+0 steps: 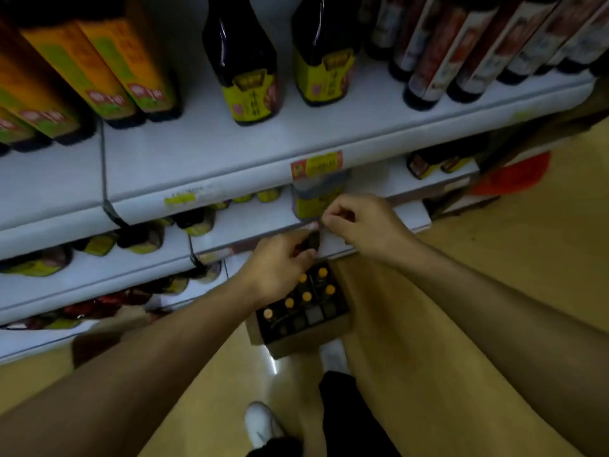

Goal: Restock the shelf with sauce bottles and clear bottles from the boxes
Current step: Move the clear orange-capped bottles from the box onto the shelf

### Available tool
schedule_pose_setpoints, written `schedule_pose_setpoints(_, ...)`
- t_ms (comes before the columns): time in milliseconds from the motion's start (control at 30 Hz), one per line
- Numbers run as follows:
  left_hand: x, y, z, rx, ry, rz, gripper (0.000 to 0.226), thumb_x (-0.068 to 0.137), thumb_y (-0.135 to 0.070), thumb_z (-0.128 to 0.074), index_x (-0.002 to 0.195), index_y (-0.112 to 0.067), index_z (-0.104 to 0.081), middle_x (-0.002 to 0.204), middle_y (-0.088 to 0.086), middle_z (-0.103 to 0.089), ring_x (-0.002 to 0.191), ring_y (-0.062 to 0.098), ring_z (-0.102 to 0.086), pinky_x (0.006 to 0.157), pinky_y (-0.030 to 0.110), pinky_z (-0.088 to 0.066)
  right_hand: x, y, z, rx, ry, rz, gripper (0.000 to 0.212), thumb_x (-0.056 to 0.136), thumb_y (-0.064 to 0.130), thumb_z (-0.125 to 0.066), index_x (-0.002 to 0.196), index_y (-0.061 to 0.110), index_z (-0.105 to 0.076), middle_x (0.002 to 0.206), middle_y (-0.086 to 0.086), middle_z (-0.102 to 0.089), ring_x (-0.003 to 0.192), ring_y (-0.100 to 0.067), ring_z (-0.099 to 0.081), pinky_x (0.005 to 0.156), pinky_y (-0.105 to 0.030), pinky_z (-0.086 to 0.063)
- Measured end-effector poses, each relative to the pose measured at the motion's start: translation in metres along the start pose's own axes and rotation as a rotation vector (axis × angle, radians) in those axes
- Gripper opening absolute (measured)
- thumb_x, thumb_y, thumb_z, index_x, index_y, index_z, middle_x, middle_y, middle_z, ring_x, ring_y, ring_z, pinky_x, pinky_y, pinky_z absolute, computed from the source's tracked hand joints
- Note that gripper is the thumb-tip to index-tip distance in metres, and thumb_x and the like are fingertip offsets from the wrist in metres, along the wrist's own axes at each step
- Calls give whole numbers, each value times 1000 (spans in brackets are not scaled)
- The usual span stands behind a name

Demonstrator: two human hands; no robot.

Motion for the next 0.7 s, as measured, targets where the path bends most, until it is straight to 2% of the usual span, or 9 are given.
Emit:
schedule_pose_setpoints(67,9,27,-29,-19,39,65,32,100,-31,-51,131,-25,-58,107,-7,-67,85,4,-60,61,14,-42,-1,-37,-22,-5,35,-67,11,94,21,-62,84,20,-67,76,10,-61,73,-3,-56,61,-22,-40)
schedule_pose_setpoints(133,14,52,-52,-75,63,148,33,100,-29,-52,132,-24,-56,103,-14,-62,91,4,-59,61,9,-38,-4,-68,-41,-9,63,-123,12,95,20,-60,84,21,-66,79,7,-63,77,-8,-57,63,-25,-40)
schedule_pose_setpoints(267,32,98,-100,-105,93,220,29,99,-27,-53,128,-28,-58,87,-10,-64,73,3,-60,50,10,-45,-6,-137,-88,8,120,-248,12,95,16,-57,90,13,-67,89,-2,-66,80,-13,-58,63,-18,-42)
schedule_pose_setpoints(300,38,110,-111,-105,98,228,26,99,-26,-53,124,-28,-60,90,-9,-65,73,2,-60,55,11,-49,-6,-152,-99,21,136,-255,13,95,14,-57,90,10,-67,88,-4,-65,78,-14,-57,60,-17,-40)
schedule_pose_setpoints(367,50,132,-136,-131,125,260,20,99,-24,-53,116,-25,-63,101,-1,-68,84,10,-64,75,29,-57,-7,-178,-122,28,175,-263,14,95,12,-56,85,10,-65,84,-7,-63,77,-17,-57,63,-26,-42)
schedule_pose_setpoints(433,60,155,-160,-174,138,316,14,99,-20,-54,109,-22,-63,103,2,-66,90,17,-63,85,40,-56,-5,-209,-143,19,194,-286,15,96,11,-55,85,6,-64,85,-12,-64,79,-24,-59,65,-32,-43)
schedule_pose_setpoints(567,80,194,-197,-175,114,344,10,98,-19,-54,102,-24,-61,91,-4,-64,80,11,-61,67,28,-52,7,-272,-186,-97,219,-369,20,99,11,-50,98,-1,-65,97,-15,-66,90,-27,-62,68,-27,-40)
schedule_pose_setpoints(667,96,225,-231,-196,140,375,20,98,-19,-53,114,-16,-65,105,6,-67,88,17,-62,67,28,-51,20,-320,-224,-217,277,-419,24,101,12,-45,108,-2,-64,109,-18,-66,101,-30,-61,82,-31,-43)
schedule_pose_setpoints(700,100,235,-241,-204,144,399,24,98,-19,-53,119,-15,-64,111,8,-66,93,19,-62,72,30,-53,25,-335,-236,-227,270,-429,24,100,11,-46,110,-3,-63,111,-20,-65,105,-33,-60,85,-33,-42)
Point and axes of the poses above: each hand's wrist, its own x-axis towards the middle knuckle, its own z-axis out of the back of the hand, y = z × x, the point moved 9 cm from there along x, towards the middle knuckle
